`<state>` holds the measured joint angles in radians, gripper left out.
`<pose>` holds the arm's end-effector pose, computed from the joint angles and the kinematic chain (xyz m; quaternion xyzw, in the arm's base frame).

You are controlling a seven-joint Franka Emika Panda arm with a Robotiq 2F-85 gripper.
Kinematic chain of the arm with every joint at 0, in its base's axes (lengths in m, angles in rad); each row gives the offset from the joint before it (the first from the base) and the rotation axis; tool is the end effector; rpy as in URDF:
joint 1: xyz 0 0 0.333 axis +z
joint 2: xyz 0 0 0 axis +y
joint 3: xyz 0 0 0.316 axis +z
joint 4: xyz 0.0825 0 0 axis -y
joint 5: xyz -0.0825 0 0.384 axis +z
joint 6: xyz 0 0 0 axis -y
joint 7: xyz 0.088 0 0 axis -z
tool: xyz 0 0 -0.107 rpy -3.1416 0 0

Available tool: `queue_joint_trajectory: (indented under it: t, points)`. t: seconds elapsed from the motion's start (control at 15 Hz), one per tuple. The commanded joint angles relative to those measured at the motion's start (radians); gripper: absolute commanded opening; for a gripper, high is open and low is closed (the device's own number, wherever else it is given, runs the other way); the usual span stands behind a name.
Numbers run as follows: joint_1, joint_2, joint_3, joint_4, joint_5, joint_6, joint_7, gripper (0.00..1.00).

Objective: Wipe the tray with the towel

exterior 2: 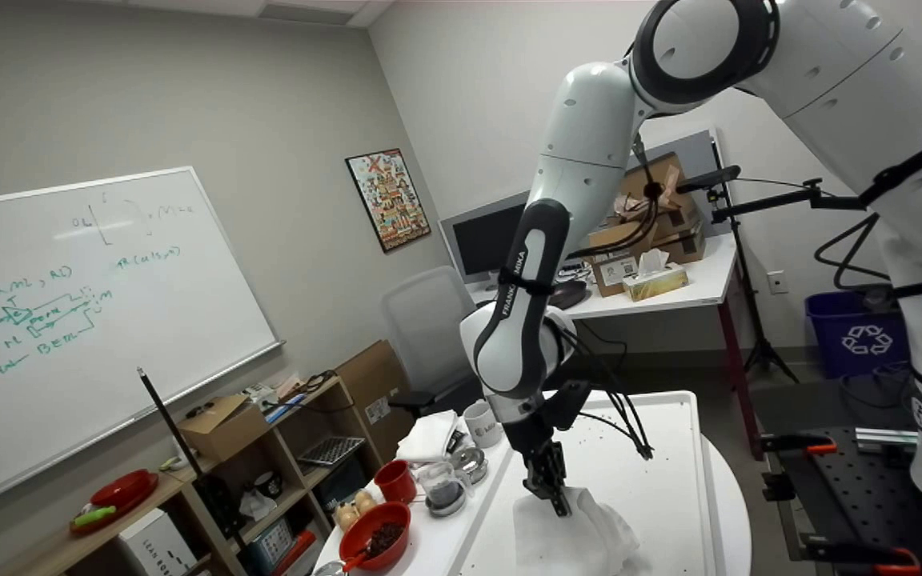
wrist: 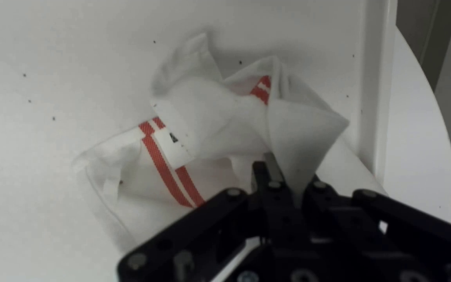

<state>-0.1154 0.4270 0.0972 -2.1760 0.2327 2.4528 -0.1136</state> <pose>0.5450 -0.0085 0.1813 -0.9921 0.0504 0.0693 0.0919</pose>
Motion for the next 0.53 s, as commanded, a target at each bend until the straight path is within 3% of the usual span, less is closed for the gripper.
queue_joint_trajectory:
  t: [0.0,0.47]
  points:
    - [-0.011,-0.048,-0.022,-0.097,0.02,0.03,-0.032,0.08]
    - [0.068,0.009,-0.062,-0.053,-0.064,0.035,0.085,0.07]
